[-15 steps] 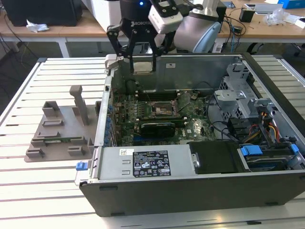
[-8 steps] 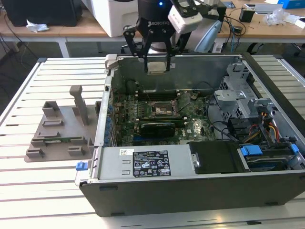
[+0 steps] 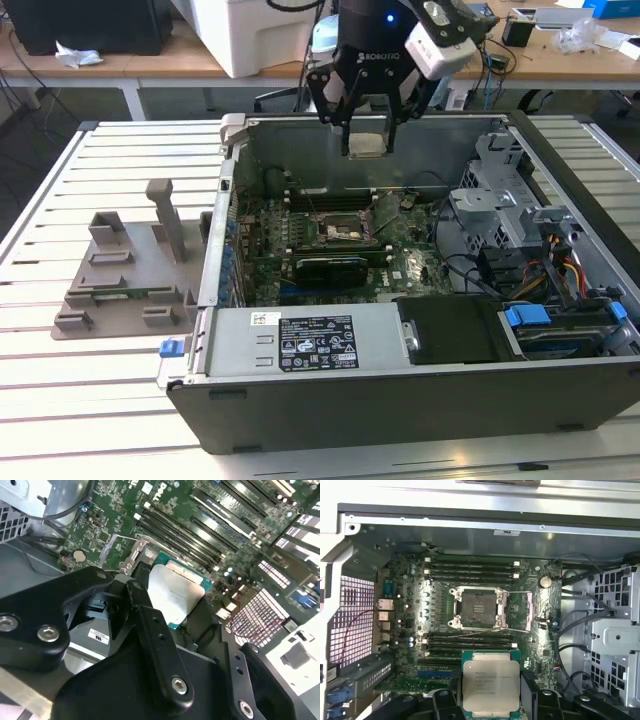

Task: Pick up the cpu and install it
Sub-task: 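Pick up the cpu and move it towards the insertion slot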

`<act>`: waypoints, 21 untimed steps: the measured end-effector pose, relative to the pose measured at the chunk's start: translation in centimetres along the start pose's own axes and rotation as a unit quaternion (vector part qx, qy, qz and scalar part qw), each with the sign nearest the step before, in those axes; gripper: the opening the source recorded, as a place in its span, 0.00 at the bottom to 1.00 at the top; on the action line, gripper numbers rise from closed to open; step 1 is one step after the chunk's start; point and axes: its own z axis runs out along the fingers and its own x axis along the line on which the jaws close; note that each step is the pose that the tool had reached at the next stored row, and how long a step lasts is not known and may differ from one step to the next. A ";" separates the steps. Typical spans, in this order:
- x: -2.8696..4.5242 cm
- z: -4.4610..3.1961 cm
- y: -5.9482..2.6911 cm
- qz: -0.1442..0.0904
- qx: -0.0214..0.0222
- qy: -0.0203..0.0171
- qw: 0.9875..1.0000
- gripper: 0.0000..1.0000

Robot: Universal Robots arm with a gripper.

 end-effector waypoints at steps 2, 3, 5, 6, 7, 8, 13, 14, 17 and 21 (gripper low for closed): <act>-0.01 0.72 0.18 0.000 0.000 0.000 1.000 0.55; -0.01 1.00 0.29 0.000 0.000 0.000 1.000 0.55; -0.01 1.61 0.51 0.000 0.000 0.000 1.000 0.55; -0.01 1.79 0.58 0.000 0.000 0.000 1.000 0.55; -0.01 1.94 0.65 0.000 0.000 0.000 1.000 0.55; -0.01 2.16 0.77 0.000 0.000 0.000 1.000 0.55; -0.01 4.09 1.41 0.000 0.000 0.000 1.000 0.55; -0.01 4.27 1.46 0.000 0.000 0.000 1.000 0.55; -0.01 5.23 1.84 0.000 0.000 0.000 1.000 0.55; -0.06 6.30 3.35 0.000 0.000 0.000 1.000 0.55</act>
